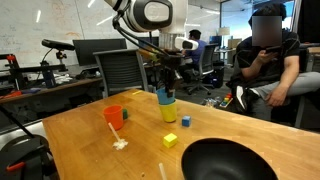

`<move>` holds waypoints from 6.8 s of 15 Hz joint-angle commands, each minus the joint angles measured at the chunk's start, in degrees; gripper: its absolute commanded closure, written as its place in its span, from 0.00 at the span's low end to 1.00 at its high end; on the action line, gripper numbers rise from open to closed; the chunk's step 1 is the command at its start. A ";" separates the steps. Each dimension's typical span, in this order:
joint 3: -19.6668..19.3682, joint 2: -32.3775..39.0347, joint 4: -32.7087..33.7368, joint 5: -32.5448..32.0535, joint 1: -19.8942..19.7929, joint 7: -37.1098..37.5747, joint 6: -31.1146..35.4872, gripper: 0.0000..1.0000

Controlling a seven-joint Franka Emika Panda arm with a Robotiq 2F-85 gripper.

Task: Stack the cups from blue to yellow to orange

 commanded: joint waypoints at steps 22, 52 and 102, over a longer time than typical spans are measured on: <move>0.14 -3.10 -3.36 -0.19 -0.28 -0.60 0.77 0.00; 1.01 7.26 5.33 -2.00 0.00 1.13 0.75 0.97; 4.87 -29.62 -32.65 -12.50 8.58 -8.28 2.12 0.98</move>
